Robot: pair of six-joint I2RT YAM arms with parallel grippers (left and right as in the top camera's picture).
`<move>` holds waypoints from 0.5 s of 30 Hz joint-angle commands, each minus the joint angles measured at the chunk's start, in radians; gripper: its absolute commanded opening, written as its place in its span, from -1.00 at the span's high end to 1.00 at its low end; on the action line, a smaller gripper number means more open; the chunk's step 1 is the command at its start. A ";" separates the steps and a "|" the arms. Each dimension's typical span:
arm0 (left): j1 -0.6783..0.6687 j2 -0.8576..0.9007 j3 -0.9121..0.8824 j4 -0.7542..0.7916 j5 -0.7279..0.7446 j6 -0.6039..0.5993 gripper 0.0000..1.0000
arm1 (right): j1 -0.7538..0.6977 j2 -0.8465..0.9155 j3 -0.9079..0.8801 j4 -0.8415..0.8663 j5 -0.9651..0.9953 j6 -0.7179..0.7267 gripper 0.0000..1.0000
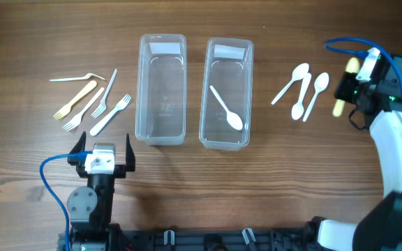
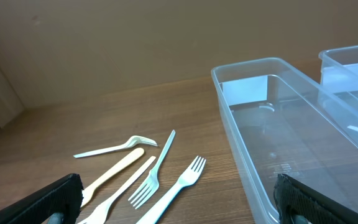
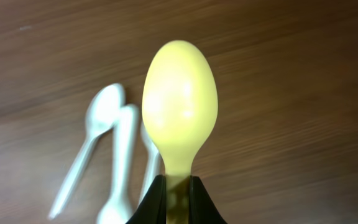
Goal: Pack container
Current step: 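Grasp the yellow spoon with the right gripper, then place the yellow spoon into the right container and open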
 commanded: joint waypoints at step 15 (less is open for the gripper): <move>-0.004 -0.005 -0.006 0.005 -0.010 -0.009 -0.99 | 0.635 -0.040 -0.015 0.088 -0.158 0.281 0.91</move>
